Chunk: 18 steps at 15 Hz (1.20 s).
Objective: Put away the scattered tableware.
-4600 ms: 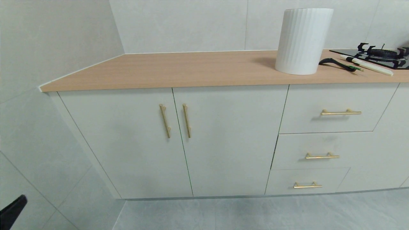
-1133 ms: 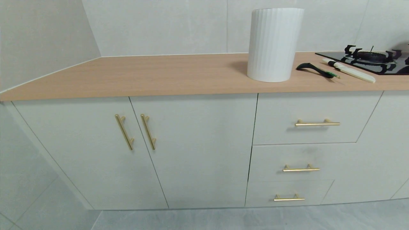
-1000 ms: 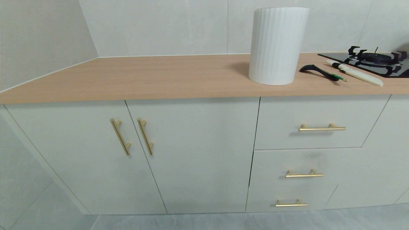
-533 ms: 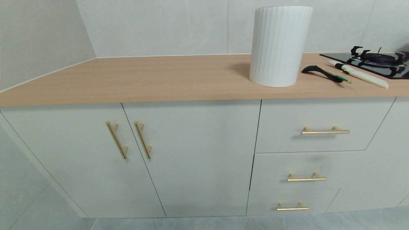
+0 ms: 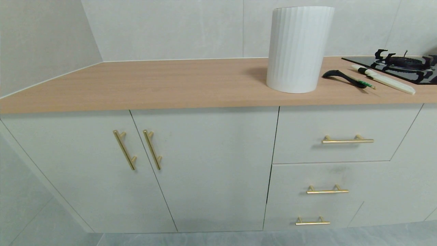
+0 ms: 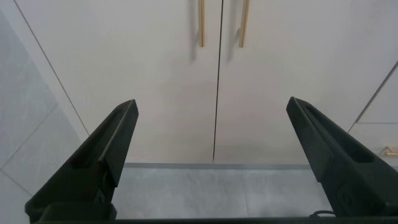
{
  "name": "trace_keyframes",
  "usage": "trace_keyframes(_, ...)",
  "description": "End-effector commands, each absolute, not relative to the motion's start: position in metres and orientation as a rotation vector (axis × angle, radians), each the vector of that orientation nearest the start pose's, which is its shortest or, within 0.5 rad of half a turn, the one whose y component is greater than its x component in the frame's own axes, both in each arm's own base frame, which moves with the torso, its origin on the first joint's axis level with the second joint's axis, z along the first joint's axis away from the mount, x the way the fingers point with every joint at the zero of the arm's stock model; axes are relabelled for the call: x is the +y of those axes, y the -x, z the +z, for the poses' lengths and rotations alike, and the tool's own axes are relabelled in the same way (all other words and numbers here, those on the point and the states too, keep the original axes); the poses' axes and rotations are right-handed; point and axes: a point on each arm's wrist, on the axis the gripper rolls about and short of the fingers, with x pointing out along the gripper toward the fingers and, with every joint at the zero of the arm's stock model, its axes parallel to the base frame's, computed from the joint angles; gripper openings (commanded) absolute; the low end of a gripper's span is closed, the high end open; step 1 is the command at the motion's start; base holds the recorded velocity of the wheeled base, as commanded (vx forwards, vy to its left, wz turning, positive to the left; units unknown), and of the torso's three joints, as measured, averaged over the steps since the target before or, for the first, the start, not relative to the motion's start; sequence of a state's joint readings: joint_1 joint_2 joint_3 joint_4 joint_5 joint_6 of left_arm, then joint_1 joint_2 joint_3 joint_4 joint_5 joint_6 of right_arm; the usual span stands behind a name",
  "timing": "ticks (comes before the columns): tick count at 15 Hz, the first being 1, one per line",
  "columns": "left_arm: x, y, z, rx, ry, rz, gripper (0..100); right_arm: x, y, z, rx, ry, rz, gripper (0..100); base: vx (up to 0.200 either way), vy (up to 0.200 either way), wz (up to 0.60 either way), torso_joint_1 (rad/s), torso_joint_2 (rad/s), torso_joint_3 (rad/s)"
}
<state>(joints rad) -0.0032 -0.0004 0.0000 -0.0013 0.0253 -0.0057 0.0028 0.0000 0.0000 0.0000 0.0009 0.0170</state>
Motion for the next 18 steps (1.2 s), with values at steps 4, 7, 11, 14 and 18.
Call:
trace_keyframes(4,0.001,0.023,0.076,-0.002,0.006,0.023,100,0.000,0.023,0.076,0.002,-0.015,0.003,100,-0.100,0.000,0.00,0.004,0.00,0.001)
trace_keyframes(7,0.001,0.023,0.076,-0.002,0.006,0.023,100,0.000,0.023,0.077,-0.002,-0.012,0.002,100,0.000,0.000,0.00,0.000,0.00,0.000)
trace_keyframes(11,0.001,0.023,0.076,-0.002,0.006,0.023,100,0.001,-0.008,0.179,0.055,-0.064,0.037,100,0.000,0.000,0.00,0.000,0.00,0.000)
trace_keyframes(14,0.001,0.023,0.076,-0.002,0.006,0.023,100,0.001,-0.106,0.198,0.401,0.010,-0.045,100,0.000,0.000,0.00,0.000,0.00,0.000)
trace_keyframes(18,0.001,0.023,0.076,-0.002,0.006,0.023,100,0.005,-0.212,0.184,0.634,0.029,-0.035,100,0.000,0.000,0.00,0.000,0.00,0.000)
